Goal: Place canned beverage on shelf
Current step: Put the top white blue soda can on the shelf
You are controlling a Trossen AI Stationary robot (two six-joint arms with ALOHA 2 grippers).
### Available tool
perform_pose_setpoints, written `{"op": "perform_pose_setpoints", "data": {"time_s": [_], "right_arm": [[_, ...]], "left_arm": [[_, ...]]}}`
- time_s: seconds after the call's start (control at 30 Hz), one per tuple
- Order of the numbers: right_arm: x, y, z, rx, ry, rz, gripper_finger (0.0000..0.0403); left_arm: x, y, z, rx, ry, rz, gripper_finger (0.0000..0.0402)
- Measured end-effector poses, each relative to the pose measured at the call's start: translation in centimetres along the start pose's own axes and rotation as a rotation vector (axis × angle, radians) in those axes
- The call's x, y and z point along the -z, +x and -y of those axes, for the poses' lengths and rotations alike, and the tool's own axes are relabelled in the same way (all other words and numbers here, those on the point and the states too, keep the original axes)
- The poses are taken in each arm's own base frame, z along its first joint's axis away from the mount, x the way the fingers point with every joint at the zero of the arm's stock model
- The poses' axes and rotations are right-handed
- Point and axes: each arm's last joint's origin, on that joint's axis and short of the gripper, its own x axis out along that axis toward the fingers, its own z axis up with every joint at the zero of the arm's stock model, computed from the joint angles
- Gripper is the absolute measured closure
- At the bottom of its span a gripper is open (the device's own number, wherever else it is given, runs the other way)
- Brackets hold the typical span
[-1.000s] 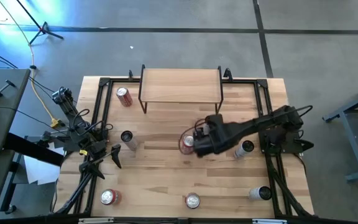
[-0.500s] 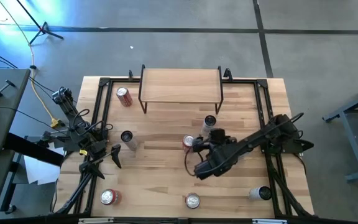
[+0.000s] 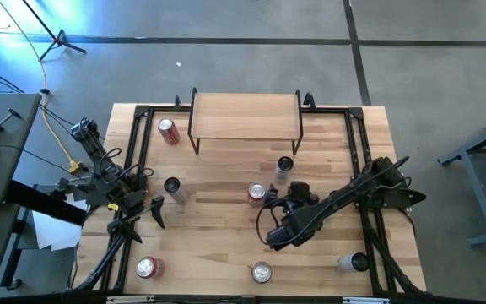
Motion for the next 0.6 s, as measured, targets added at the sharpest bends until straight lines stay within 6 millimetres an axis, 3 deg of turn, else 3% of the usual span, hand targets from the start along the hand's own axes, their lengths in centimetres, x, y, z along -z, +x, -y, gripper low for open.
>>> {"op": "perform_pose_setpoints", "data": {"time_s": [0.6], "right_arm": [[-0.7,1.7,-1.0,0.006,-0.064,0.012,0.0036]], "left_arm": [[0.0,0.0,0.0,0.0,0.0,0.0,0.0041]]}}
